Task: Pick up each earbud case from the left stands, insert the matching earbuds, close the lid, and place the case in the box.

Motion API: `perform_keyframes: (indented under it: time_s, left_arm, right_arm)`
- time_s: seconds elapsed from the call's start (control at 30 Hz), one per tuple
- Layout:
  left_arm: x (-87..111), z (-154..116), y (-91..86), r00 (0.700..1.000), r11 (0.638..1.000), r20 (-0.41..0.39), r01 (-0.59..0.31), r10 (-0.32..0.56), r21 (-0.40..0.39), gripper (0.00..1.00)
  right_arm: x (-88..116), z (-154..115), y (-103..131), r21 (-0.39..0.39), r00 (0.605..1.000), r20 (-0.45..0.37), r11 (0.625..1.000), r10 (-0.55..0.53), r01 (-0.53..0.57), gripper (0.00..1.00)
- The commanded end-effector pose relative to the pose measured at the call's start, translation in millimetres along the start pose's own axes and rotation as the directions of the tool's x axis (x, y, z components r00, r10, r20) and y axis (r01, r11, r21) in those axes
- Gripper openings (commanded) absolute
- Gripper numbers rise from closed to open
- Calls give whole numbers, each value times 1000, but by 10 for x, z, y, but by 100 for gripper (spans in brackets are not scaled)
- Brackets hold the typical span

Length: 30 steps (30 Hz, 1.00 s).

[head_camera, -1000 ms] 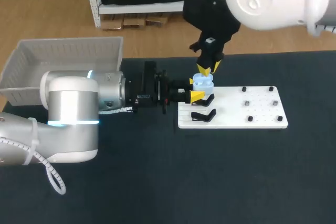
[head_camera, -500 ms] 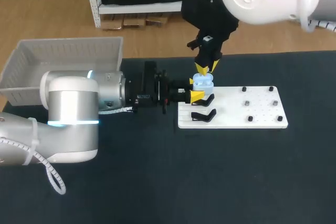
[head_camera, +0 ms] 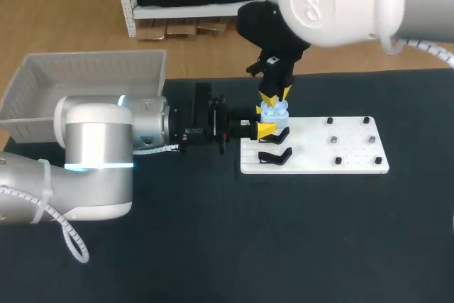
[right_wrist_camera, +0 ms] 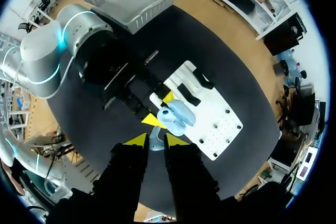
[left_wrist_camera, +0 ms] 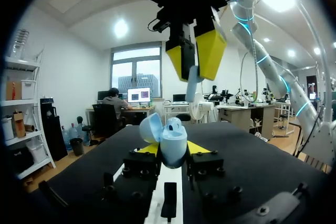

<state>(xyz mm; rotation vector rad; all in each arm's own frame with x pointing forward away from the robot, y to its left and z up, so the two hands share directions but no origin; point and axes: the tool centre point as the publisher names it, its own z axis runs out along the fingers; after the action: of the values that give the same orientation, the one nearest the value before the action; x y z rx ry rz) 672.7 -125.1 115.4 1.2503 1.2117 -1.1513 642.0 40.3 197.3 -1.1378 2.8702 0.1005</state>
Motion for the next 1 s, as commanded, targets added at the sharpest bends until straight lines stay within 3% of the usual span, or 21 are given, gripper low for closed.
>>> perform_keyframes:
  time_s: [0.03, 1.0]
  left_arm:
    - [8, 0, -1, 1000, 1000, 3, -2, 2, -2, 0]
    - [8, 0, -1, 1000, 1000, 3, -2, 2, -2, 0]
  right_arm:
    - [-59, 31, -16, 7, 1000, -8, 1000, 6, -6, 0]
    - [-55, 192, -79, 56, 999, -3, 998, 38, -37, 0]
